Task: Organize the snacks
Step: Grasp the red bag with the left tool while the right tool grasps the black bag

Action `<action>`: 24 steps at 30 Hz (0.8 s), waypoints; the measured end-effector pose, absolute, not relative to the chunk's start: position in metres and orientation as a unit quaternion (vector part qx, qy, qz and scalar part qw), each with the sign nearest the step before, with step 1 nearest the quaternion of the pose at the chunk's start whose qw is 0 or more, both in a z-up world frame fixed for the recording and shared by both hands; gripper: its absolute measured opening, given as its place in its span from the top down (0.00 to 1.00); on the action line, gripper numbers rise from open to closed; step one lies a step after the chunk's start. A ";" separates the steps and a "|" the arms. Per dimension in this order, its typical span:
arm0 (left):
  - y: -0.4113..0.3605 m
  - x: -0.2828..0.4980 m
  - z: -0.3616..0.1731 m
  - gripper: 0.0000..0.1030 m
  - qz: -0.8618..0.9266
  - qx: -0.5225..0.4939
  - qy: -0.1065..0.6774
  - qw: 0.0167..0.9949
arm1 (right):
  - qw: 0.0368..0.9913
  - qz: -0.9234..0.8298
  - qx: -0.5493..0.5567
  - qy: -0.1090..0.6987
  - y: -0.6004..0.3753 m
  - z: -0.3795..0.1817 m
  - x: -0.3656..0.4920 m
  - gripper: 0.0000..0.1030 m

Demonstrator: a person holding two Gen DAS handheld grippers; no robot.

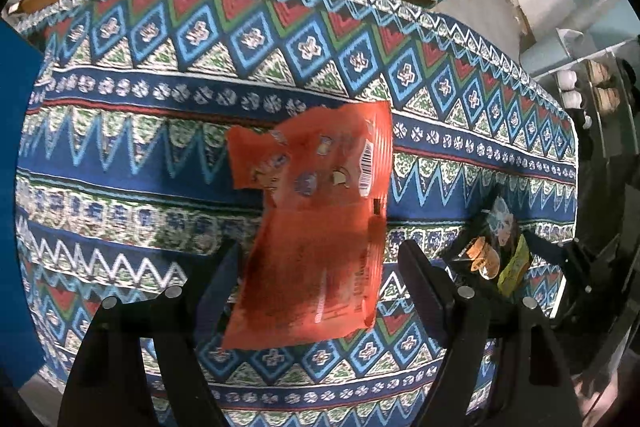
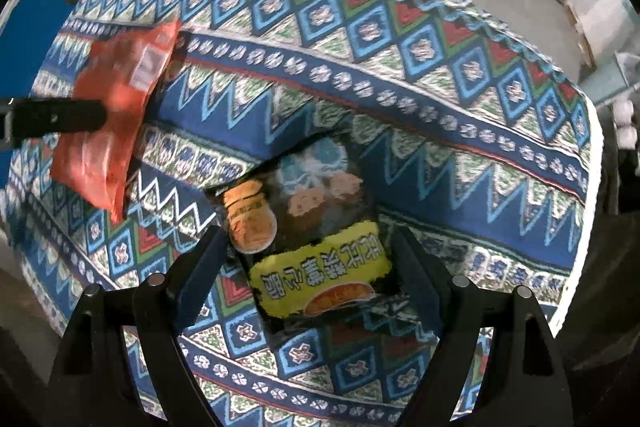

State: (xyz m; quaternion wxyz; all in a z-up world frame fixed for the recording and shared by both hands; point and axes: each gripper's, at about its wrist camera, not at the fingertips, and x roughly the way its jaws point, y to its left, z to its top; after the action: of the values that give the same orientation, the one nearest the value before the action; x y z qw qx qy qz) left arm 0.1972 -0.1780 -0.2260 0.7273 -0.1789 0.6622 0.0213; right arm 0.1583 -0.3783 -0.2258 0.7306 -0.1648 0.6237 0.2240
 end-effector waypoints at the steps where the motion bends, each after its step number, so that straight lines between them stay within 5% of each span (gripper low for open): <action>1: -0.179 0.198 -0.227 0.19 0.023 -0.178 0.664 0.726 | 0.728 0.227 -0.175 0.623 -0.378 -0.229 0.155 0.19; 13: -0.194 0.206 -0.248 0.12 0.051 -0.174 0.666 0.724 | 0.732 0.207 -0.204 0.616 -0.371 -0.244 0.144 0.19; 20: -0.216 0.210 -0.256 0.10 0.065 -0.126 0.659 0.739 | 0.740 0.200 -0.187 0.614 -0.363 -0.241 0.151 0.31; 24: -0.226 0.206 -0.254 0.34 0.076 -0.083 0.645 0.756 | 0.741 0.199 -0.184 0.615 -0.366 -0.238 0.146 0.31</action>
State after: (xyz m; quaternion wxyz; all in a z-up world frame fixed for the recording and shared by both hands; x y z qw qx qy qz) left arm 0.2059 -0.2263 -0.2541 0.7562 -0.0826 0.6447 0.0758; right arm 0.1464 -0.3665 -0.2378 0.7407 -0.1835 0.6150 0.1986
